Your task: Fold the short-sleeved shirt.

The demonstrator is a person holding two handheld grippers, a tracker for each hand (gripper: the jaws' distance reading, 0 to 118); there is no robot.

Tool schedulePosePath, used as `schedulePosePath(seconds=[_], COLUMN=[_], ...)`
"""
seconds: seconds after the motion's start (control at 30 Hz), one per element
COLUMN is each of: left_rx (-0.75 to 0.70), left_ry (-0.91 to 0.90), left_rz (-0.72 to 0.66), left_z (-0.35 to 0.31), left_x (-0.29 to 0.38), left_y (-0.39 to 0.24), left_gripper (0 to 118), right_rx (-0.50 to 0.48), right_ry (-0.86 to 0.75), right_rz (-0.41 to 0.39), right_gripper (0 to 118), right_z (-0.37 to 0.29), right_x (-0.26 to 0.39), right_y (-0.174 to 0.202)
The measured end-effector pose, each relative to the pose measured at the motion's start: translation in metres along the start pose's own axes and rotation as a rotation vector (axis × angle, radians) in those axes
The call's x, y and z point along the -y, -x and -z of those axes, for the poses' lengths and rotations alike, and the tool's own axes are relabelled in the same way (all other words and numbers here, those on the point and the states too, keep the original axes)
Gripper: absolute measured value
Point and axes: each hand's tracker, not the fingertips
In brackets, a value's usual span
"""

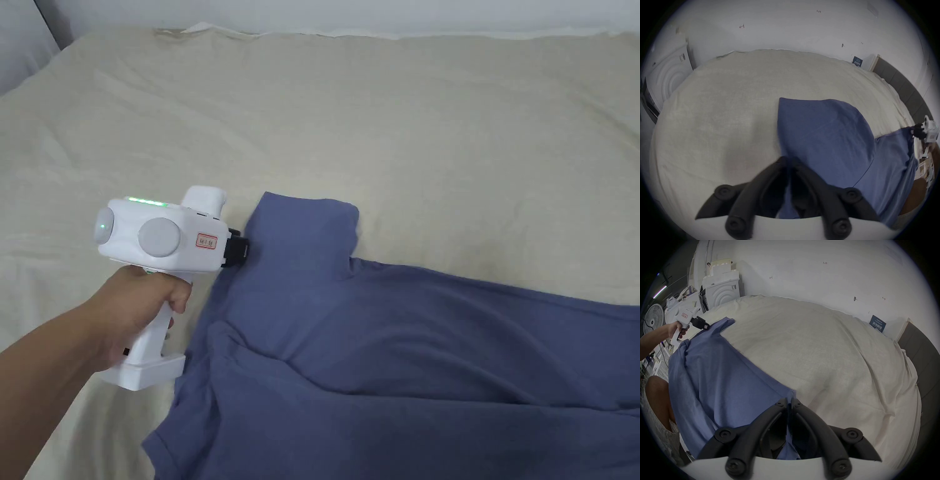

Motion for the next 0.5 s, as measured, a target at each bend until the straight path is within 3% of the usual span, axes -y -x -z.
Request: schedulePosePath(seconds=[0.07,0.5], left_rx=[0.082,0.196], left_ry=[0.024,-0.081], left_rz=[-0.021,-0.088], left_z=[0.001,-0.032], left_x=[0.002,-0.001], left_y=[0.0,-0.004], left_gripper=[2,0], right_rx=[-0.001,-0.015], right_ry=[-0.001,-0.044], right_rz=[0.0,0.039], right_gripper=[5,5], right_z=[0.001,-0.014], right_x=[0.001,0.006], right_y=[0.0,-0.012])
